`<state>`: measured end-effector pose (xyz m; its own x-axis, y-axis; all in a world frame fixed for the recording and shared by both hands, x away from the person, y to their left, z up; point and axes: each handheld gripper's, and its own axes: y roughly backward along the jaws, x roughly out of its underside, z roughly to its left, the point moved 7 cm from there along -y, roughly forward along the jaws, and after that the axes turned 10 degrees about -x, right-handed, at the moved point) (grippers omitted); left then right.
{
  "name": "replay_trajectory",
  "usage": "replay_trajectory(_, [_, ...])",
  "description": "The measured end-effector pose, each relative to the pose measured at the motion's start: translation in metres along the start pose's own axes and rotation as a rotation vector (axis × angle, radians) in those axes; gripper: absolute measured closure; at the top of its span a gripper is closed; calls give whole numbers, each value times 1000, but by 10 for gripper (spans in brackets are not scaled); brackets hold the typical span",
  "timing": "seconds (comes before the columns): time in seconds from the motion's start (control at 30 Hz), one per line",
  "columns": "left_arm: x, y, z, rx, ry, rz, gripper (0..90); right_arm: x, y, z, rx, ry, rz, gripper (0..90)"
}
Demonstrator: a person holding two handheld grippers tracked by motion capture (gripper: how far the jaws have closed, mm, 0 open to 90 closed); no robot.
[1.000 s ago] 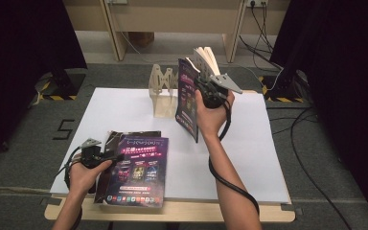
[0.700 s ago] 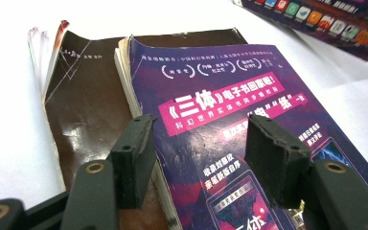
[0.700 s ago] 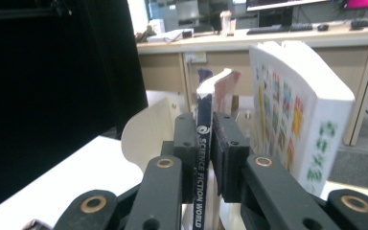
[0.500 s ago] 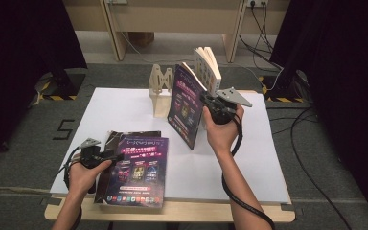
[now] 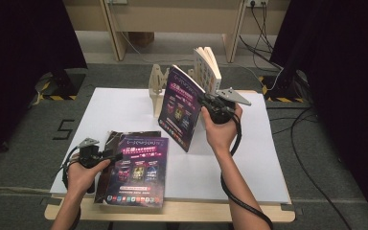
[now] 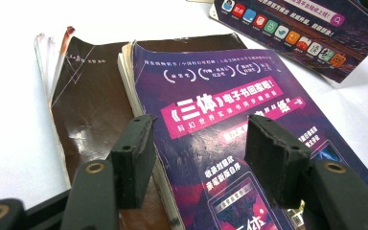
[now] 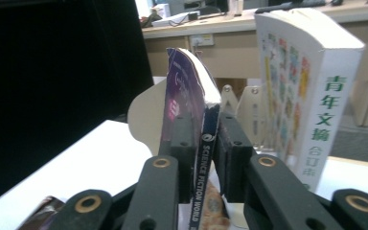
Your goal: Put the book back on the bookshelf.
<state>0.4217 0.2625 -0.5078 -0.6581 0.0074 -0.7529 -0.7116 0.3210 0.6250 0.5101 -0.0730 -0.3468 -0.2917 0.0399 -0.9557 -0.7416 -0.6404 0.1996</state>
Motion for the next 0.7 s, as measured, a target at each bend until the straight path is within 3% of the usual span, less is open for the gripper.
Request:
replay_trajectory(0.43, [-1,0,0,4,-2,-3,429,-6,-16,8,-46,-30,40,703])
replay_trajectory(0.7, [-1,0,-1,8,-4,-4,429,-3,-30,-1,-5,-88,63,773])
